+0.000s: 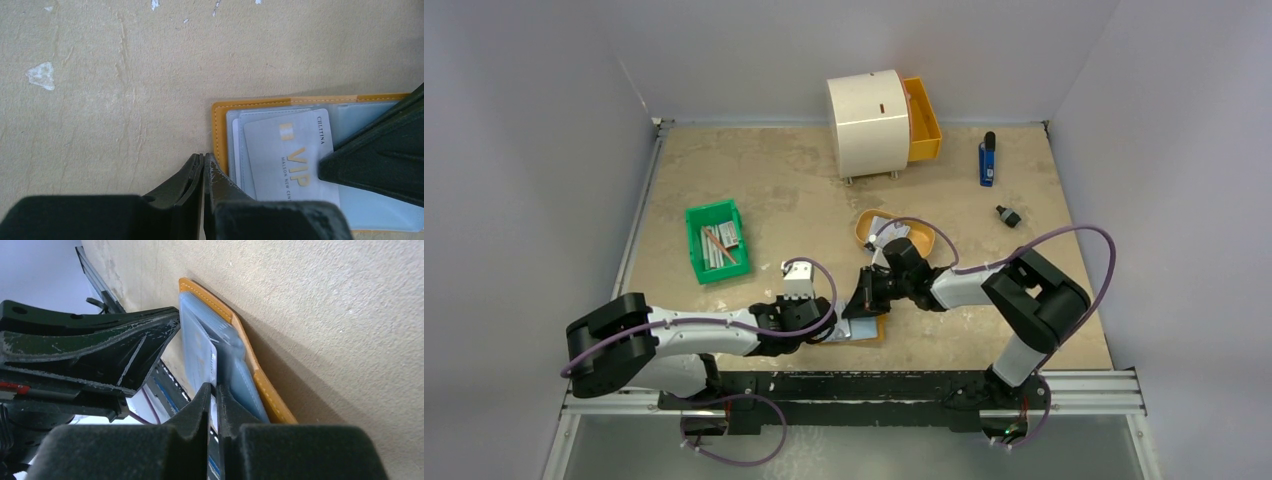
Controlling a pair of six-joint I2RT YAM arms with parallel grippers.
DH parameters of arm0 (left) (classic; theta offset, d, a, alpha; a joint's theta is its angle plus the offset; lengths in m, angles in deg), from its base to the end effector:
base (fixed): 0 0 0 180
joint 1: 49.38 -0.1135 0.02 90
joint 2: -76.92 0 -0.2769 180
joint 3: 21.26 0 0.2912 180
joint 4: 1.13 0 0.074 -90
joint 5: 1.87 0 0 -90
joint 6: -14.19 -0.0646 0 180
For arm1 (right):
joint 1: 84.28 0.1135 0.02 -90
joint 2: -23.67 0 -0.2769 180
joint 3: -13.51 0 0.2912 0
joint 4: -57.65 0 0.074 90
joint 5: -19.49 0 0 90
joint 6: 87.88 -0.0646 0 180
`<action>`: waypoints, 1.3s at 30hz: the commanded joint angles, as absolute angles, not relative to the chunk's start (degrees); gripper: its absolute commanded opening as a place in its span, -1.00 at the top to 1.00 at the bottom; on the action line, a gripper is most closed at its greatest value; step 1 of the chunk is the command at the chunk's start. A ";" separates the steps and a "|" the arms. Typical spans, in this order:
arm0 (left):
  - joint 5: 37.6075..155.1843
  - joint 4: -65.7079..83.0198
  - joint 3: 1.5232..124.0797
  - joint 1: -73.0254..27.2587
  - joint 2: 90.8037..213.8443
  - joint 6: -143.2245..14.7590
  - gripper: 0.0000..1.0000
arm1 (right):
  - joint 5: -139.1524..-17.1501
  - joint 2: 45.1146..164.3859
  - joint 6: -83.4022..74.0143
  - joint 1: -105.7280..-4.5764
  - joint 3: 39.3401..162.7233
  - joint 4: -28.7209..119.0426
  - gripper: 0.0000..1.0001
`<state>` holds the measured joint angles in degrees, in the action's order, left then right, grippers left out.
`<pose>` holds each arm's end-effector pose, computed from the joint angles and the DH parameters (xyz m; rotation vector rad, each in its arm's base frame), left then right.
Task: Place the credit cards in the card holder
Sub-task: Insert the credit card into the card holder.
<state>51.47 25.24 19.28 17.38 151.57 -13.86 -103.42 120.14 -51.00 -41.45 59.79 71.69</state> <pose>0.1340 -0.2143 0.1077 -0.1061 2.3518 -0.2208 0.2264 0.2577 0.0893 -0.1507 2.5469 1.4508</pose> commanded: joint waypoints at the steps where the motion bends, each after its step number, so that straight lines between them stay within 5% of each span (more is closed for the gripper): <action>1: 54.26 23.50 17.98 17.32 150.59 -12.45 0.93 | -102.55 116.24 -50.61 -40.60 60.47 68.94 0.69; 7: 54.19 23.27 17.78 17.32 149.96 -12.60 0.93 | -102.08 114.52 -50.48 -40.67 60.03 67.52 0.36; 30: 56.17 19.44 15.89 17.35 146.52 -12.81 0.94 | -98.32 116.52 -47.61 -38.01 66.59 57.70 0.29; 35: 54.17 21.48 15.67 17.40 144.65 -13.00 0.93 | -92.56 111.61 -42.31 -37.98 70.37 46.84 -0.21; 37: 53.04 22.61 15.67 17.36 143.37 -13.00 0.92 | -91.11 110.33 -40.42 -37.98 72.12 43.14 -0.65; 39: 52.07 23.61 15.88 17.34 141.86 -12.95 0.87 | -88.96 108.98 -38.52 -37.96 74.10 39.23 -0.75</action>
<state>54.77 22.64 16.00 17.38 145.23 -13.62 -94.78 112.53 -44.18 -38.15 69.34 48.63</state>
